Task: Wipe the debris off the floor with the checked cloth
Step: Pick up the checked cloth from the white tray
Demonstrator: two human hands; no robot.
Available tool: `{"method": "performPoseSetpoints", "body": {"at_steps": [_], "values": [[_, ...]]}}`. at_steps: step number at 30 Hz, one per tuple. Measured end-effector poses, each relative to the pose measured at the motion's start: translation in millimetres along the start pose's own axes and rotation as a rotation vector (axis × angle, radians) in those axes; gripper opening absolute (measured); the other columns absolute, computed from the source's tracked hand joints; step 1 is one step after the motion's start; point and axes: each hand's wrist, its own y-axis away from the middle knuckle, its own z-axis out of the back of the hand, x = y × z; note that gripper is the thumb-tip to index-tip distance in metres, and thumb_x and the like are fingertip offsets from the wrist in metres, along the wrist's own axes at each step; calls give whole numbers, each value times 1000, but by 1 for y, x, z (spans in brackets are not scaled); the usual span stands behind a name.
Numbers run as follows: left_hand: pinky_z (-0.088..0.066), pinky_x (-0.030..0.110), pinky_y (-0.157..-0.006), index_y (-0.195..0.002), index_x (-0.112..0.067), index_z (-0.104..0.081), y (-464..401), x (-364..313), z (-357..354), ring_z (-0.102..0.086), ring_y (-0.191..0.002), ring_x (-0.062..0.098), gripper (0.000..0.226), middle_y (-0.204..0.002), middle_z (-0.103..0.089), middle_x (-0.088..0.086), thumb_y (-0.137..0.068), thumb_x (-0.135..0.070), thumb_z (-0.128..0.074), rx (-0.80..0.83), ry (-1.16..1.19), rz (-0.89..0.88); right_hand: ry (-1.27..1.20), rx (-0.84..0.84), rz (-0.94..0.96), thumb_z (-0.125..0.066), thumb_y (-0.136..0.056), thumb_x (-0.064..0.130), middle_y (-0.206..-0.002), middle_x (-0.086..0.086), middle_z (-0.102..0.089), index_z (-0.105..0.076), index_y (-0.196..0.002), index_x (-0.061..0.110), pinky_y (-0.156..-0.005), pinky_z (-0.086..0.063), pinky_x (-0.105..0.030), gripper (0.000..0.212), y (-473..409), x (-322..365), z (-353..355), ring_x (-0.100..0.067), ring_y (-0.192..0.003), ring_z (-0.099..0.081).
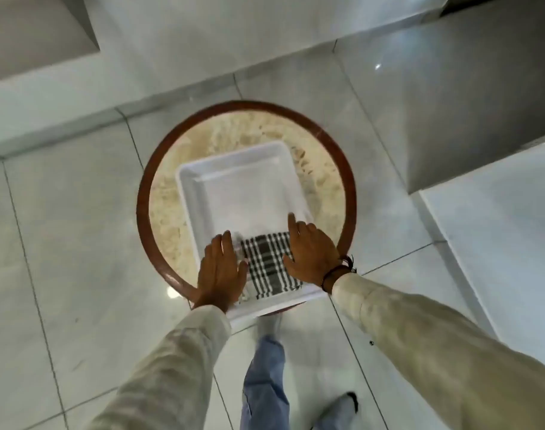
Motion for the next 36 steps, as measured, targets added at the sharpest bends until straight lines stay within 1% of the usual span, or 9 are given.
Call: {"method": "performPoseSetpoints", "body": {"at_steps": [6, 9, 16, 19, 22, 25, 28, 32, 36], "values": [[-52, 57, -110, -155, -3, -34, -19, 4, -56, -58, -133, 46, 59, -146, -51, 24, -101, -11, -58, 37, 260, 233, -576, 136, -515, -70, -92, 20, -152, -24, -53, -25, -159, -4, -111, -53, -50, 84, -30, 18, -54, -43, -137, -56], [-53, 51, -106, -144, 0, -41, -31, 2, -63, -60, -130, 45, 49, -143, -57, 24, -98, -5, -59, -16, 413, 400, -811, 88, -712, -70, -89, 11, -126, -16, -68, -30, -150, 3, -97, -62, -51, 73, -39, 19, -65, -39, -114, -70], [-66, 44, -89, -129, -5, -72, -33, -11, -43, -78, -99, 32, 36, -114, -80, 12, -93, -10, -74, 167, 871, 600, -1139, 113, -714, -68, -85, 6, -88, -1, -73, -74, -102, 13, -70, -60, -30, 20, -21, -2, -48, -30, -95, -74], [-67, 36, -64, -125, -3, -71, -14, -33, -21, -81, -76, 23, 32, -102, -82, 13, -93, 0, -69, 223, 1072, 495, -1280, 115, -695, -67, -87, 6, -92, -3, -76, -72, -85, 24, -78, -62, -33, 18, 8, -16, -21, -25, -89, -72], [-66, 45, -85, -133, 2, -67, 8, -76, -4, -78, -96, 34, 39, -115, -78, 20, -94, 3, -64, 257, 1074, 365, -1411, 65, -665, -63, -89, -1, -104, -13, -77, -75, -99, 16, -84, -62, -42, 23, 50, -38, 3, -26, -90, -71], [-65, 37, -78, -121, -1, -71, 40, -135, -4, -76, -93, 36, 27, -106, -80, 19, -101, -16, -65, 334, 995, 267, -1511, 30, -693, -59, -93, 0, -123, -29, -74, -73, -124, 3, -75, -55, -36, 34, 111, -70, 16, -28, -91, -66], [-55, 24, -55, -107, -12, -74, 77, -200, -20, -72, -66, 20, 46, -78, -75, 4, -105, -51, -52, 471, 852, 198, -1672, 7, -728, -53, -96, 13, -125, -22, -71, -69, -127, 6, -99, -53, -45, 36, 179, -101, 13, -30, -105, -62], [-63, 39, -62, -116, -11, -70, 138, -274, -69, -65, -59, 25, 61, -83, -69, 14, -111, -55, -28, 661, 655, 47, -1874, -110, -773, -50, -97, 34, -128, -17, -74, -69, -133, 7, -115, -50, -49, 49, 271, -144, -17, -36, -119, -69], [-49, 26, -44, -102, -19, -72, 187, -316, -142, -55, -44, 26, 56, -69, -63, 14, -112, -49, -26, 774, 387, -150, -2088, -296, -778, -53, -101, 27, -109, -25, -76, -73, -114, 2, -85, -67, -38, 35, 353, -183, -77, -31, -88, -79]]}}
